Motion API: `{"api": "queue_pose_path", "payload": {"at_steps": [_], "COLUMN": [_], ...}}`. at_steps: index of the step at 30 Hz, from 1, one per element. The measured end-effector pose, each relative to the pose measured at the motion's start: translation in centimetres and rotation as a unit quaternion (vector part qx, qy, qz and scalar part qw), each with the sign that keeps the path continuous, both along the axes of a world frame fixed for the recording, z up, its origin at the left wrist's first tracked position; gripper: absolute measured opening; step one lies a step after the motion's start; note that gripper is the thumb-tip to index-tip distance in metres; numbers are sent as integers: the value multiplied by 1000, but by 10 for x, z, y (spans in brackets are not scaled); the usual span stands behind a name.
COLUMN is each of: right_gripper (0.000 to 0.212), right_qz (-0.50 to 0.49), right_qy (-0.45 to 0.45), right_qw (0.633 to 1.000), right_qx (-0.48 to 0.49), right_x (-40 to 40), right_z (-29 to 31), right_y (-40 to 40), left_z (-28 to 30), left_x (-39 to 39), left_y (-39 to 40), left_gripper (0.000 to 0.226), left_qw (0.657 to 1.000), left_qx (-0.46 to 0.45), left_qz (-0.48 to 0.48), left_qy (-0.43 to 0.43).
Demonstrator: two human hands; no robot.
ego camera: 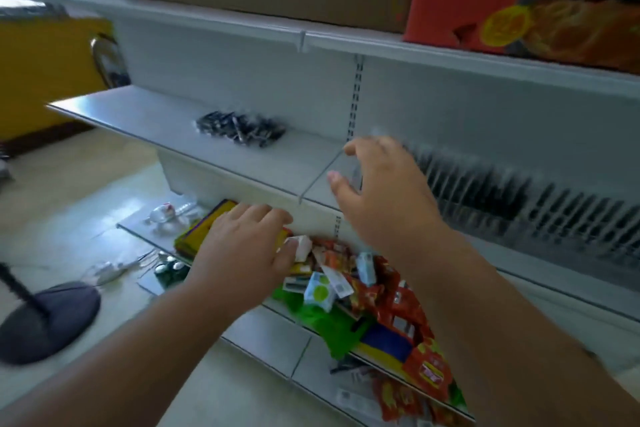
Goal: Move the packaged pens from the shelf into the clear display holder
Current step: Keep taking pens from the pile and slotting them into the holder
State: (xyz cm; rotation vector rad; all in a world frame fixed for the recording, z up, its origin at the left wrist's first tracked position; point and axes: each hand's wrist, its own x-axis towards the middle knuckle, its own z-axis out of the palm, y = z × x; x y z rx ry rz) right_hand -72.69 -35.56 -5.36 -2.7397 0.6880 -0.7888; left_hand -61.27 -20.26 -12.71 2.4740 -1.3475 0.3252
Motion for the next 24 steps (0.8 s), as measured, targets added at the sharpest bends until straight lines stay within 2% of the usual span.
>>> {"api": "queue_pose_path", "payload": {"at_steps": [6, 13, 19, 24], "right_gripper": [42, 40, 44, 39], "right_qz": [11, 21, 43, 41], "right_qy": [22, 47, 120, 115], "right_qw": [1000, 999, 992, 992], "right_qx": [14, -8, 8, 17], "right_x": [82, 176, 274, 325], "right_z": [1, -9, -7, -24], "right_y": [23, -5, -25, -30], "left_z": [-6, -18, -6, -18], "left_x": [78, 165, 248, 306], "left_y": [31, 0, -10, -27], "left_gripper": [45, 42, 47, 41], "left_qw": [999, 999, 997, 997], "left_qx": [22, 11, 24, 16], "left_qz": [24, 33, 72, 57], "left_qy": [-4, 14, 21, 54]}}
